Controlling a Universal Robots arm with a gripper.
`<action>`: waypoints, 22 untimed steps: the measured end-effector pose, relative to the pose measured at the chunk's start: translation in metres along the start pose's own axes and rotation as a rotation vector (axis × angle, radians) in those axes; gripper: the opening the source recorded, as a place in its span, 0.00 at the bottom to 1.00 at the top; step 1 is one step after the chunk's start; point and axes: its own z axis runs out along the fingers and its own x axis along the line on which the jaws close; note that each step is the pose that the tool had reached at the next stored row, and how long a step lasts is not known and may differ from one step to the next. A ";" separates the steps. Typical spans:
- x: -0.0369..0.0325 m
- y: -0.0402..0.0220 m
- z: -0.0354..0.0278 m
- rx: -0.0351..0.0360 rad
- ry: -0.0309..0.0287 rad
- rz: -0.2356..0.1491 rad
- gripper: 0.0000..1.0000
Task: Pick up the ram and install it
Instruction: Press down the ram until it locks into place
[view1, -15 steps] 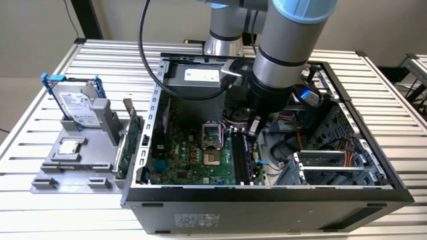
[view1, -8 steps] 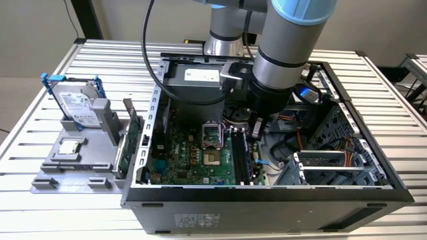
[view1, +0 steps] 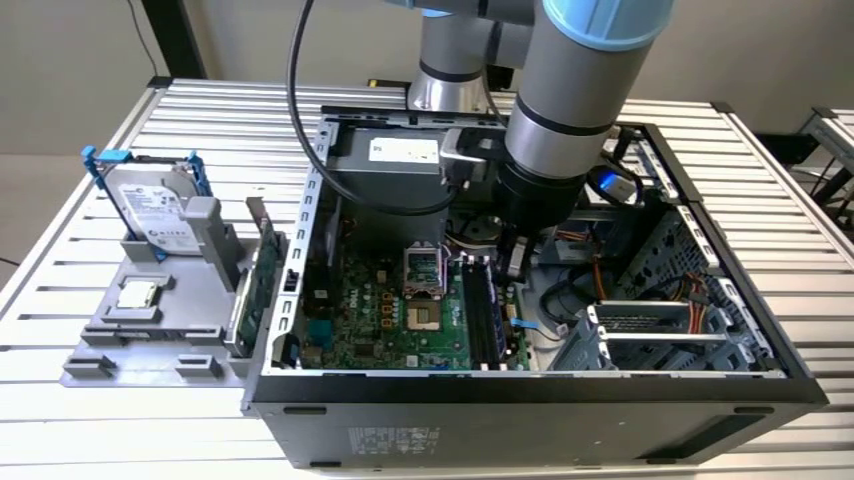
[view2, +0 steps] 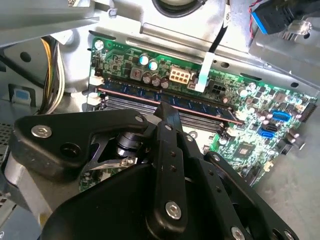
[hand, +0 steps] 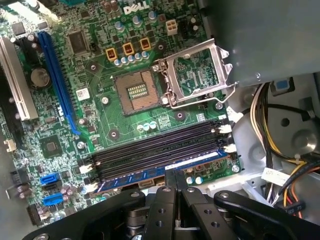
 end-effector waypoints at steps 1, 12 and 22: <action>0.0000 0.0000 0.0000 0.0000 0.0001 0.000 0.00; 0.0000 0.0000 0.0001 0.0000 0.0001 -0.001 0.00; 0.0000 0.0000 0.0004 0.0007 0.0007 -0.080 0.00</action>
